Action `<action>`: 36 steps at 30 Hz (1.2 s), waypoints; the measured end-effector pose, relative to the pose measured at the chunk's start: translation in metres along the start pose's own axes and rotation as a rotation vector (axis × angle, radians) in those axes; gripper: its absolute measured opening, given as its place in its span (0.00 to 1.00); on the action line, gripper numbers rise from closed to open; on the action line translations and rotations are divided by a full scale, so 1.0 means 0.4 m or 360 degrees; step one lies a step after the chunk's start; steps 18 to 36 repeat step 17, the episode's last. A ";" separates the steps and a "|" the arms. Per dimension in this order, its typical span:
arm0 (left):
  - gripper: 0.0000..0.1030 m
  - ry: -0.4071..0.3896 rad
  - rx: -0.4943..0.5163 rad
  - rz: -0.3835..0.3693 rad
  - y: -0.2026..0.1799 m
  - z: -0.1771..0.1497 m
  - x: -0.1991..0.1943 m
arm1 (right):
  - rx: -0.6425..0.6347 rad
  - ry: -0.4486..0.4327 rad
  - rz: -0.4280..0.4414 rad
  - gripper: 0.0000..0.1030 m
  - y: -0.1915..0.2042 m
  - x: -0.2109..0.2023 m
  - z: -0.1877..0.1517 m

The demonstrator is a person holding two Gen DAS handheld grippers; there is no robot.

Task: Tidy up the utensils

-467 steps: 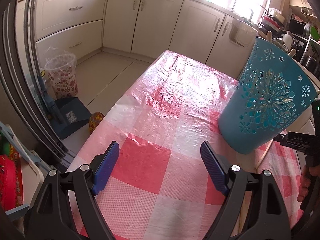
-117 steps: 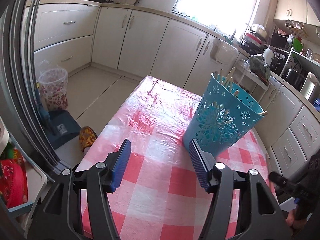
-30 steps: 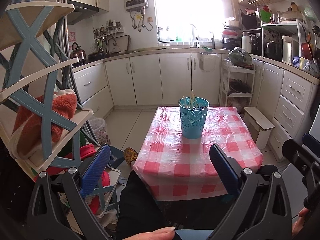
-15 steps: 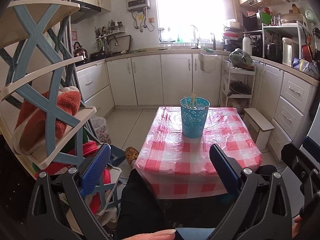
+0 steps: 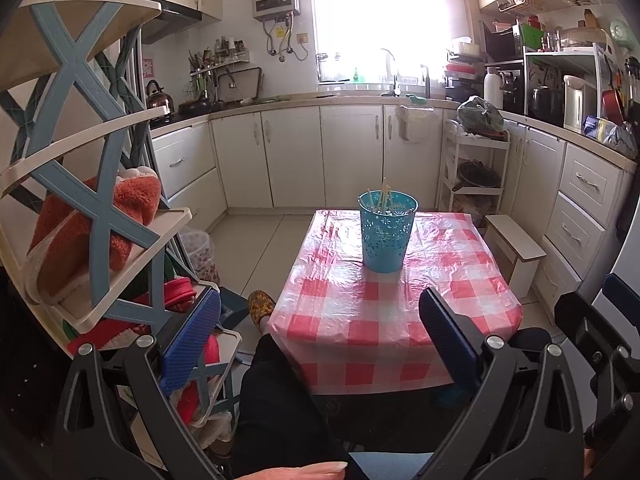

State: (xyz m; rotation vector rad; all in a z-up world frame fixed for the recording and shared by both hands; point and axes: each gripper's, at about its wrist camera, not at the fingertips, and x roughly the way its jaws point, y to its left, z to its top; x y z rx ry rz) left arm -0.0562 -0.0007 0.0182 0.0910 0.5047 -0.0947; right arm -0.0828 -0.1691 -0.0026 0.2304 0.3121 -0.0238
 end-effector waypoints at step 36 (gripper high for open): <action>0.93 -0.0031 -0.0039 -0.0044 0.001 -0.011 -0.001 | 0.0007 -0.0054 -0.0024 0.93 0.003 -0.012 -0.011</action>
